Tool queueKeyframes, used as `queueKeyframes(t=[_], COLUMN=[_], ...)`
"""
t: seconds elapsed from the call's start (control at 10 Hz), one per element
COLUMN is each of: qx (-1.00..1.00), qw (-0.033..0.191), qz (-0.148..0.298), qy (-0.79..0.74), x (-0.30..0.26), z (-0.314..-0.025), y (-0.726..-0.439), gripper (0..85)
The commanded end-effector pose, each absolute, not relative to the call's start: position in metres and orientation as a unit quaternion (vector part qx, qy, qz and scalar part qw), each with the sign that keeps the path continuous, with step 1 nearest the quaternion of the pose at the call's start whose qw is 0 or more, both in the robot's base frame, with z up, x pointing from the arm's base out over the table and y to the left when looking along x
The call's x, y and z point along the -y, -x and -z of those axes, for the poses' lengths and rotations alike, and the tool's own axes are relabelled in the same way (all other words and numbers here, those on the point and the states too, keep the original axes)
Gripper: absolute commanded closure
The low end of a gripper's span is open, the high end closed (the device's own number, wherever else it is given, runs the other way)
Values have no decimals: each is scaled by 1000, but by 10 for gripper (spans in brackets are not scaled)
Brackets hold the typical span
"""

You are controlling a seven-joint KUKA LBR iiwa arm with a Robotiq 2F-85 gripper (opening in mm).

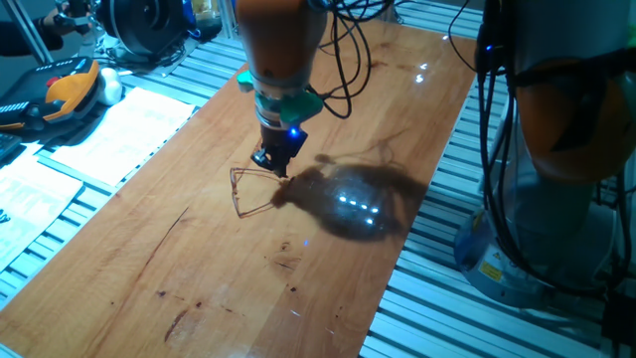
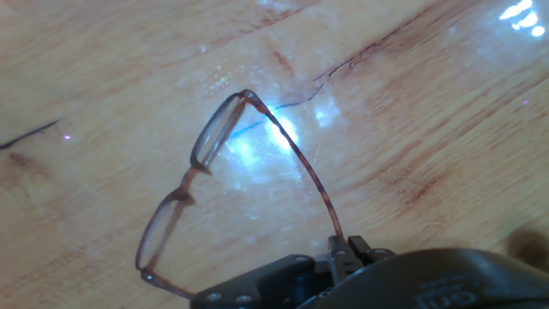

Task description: Unfold the leg of the glasses (with one hand)

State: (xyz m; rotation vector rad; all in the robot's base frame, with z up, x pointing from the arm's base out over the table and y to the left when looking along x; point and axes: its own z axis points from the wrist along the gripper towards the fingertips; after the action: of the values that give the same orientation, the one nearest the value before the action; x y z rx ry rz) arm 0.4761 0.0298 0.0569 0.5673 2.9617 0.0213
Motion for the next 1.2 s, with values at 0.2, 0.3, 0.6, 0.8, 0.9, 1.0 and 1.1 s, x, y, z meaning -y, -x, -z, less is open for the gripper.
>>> queueKeyframes(t=[0.2,0.3,0.6,0.8,0.9,1.0,1.1], qx=[-980,-980,-980,-981,-982,-982,-984], qw=[61,59,47,34,27,22,16], qz=[0,2,13,22,27,33,40], qy=[-190,-190,-191,-190,-187,-183,-175], x=[-29,-27,-22,-18,-15,-11,-6], z=[-69,-74,-93,-112,-120,-126,-134], y=[-478,-480,-487,-494,-499,-505,-511], gripper=[850,850,850,850,850,850,850])
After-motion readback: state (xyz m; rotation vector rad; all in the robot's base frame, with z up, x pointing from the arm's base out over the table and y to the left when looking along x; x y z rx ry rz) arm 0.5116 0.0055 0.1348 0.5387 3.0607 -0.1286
